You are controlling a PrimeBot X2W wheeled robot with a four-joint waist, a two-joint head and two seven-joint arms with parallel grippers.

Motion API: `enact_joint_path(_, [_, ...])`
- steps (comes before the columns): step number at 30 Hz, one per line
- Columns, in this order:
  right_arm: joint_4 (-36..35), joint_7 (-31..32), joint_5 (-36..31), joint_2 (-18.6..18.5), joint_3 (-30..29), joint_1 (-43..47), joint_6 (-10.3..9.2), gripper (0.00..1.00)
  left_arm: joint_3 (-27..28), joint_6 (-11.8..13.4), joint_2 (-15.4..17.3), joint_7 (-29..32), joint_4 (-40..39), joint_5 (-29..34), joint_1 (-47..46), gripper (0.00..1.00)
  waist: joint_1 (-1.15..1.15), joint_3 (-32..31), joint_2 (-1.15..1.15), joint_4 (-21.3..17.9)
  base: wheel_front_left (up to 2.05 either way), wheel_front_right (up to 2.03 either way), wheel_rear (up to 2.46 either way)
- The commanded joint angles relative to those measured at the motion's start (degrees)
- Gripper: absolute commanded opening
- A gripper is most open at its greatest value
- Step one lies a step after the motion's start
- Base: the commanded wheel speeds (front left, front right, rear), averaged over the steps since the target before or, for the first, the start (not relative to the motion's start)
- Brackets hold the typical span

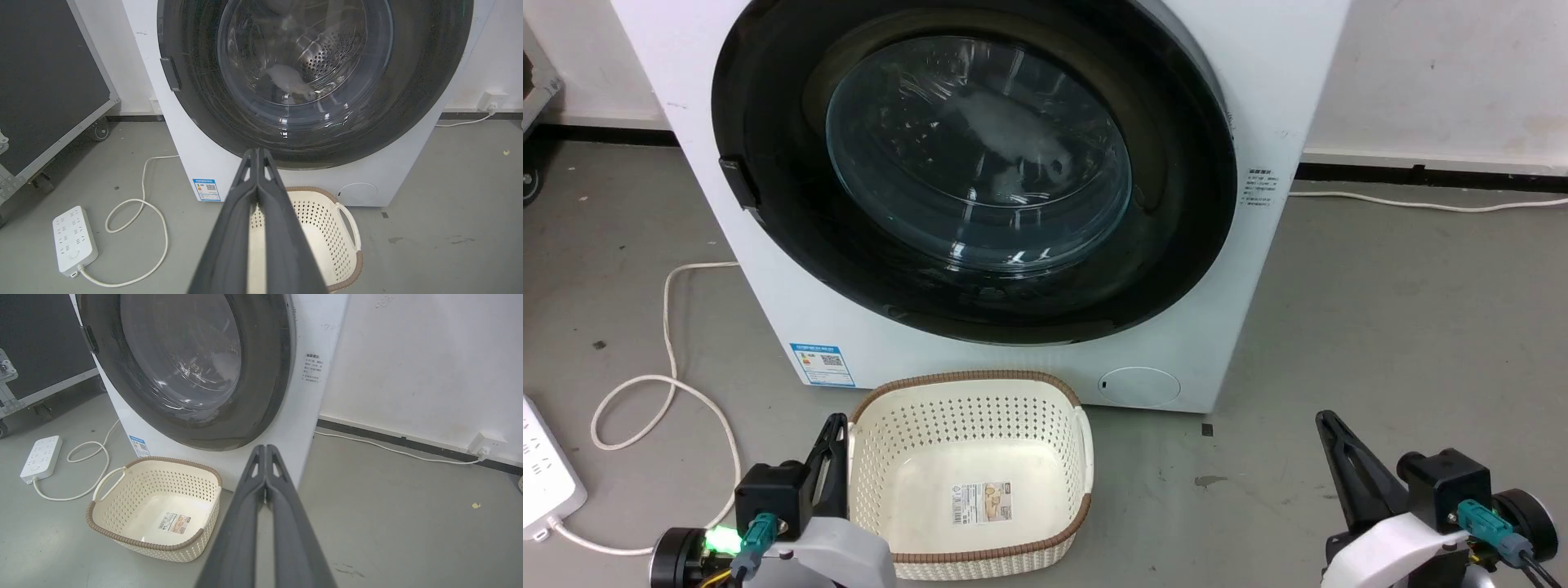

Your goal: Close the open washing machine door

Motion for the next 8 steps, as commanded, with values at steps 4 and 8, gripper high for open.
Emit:
enact_joint_path(4, [-0.3,0.0,-0.4,0.3,0.0,-0.8,-0.04,0.0,0.1,0.2,0.0,0.0,-0.3,0.1,-0.9,0.0,0.0,0.0,0.0,0.0,0.0,0.0,0.0])
enact_joint_path(8, [-0.3,0.0,-0.4,0.3,0.0,-0.8,-0.04,0.0,0.1,0.2,0.0,0.0,-0.3,0.1,-0.9,0.0,0.0,0.0,0.0,0.0,0.0,0.0,0.0])
